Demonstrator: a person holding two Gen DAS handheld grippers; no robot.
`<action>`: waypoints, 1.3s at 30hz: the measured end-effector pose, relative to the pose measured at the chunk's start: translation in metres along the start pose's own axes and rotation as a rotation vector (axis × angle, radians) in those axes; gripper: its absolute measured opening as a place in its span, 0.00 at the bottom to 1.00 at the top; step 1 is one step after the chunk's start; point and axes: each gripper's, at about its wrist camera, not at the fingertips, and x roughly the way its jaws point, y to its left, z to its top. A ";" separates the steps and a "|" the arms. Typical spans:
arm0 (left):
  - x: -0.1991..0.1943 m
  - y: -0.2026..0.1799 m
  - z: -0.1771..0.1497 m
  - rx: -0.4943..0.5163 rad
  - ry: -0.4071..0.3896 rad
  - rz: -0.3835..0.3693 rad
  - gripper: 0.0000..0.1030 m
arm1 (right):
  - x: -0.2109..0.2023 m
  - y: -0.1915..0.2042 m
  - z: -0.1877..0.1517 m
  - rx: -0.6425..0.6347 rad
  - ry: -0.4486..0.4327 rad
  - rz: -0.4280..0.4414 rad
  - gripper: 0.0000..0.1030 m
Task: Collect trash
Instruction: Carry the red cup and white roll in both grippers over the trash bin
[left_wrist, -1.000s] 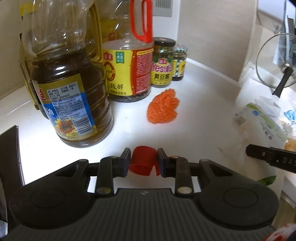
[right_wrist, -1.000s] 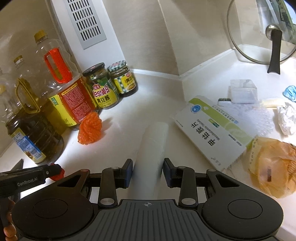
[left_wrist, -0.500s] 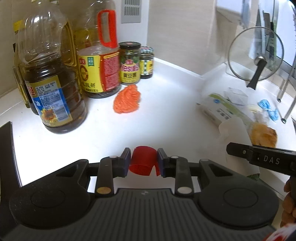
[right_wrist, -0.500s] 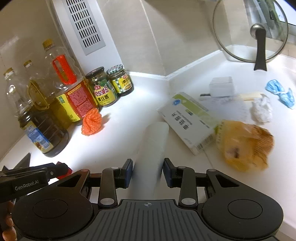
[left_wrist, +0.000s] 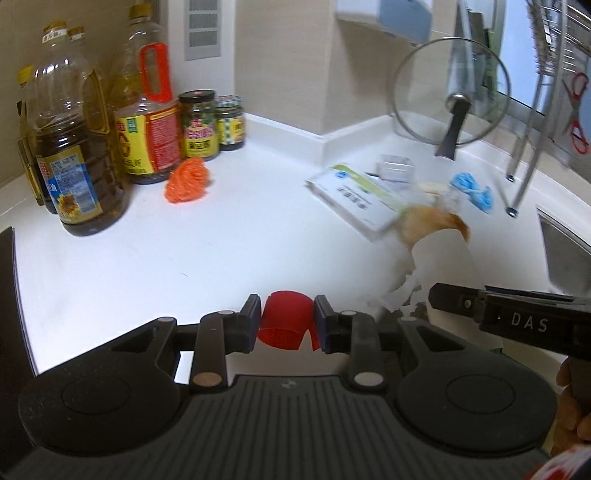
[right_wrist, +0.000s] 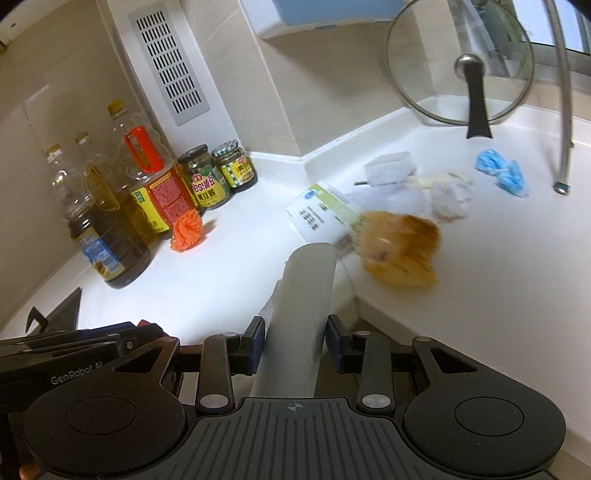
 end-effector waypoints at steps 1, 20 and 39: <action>-0.004 -0.007 -0.004 0.001 -0.001 -0.003 0.27 | -0.007 -0.003 -0.003 0.000 0.002 0.002 0.35; -0.051 -0.116 -0.084 -0.021 0.046 0.026 0.27 | -0.091 -0.061 -0.064 -0.064 0.084 0.044 0.35; 0.024 -0.101 -0.154 -0.046 0.226 0.042 0.27 | -0.023 -0.087 -0.129 -0.061 0.294 0.046 0.35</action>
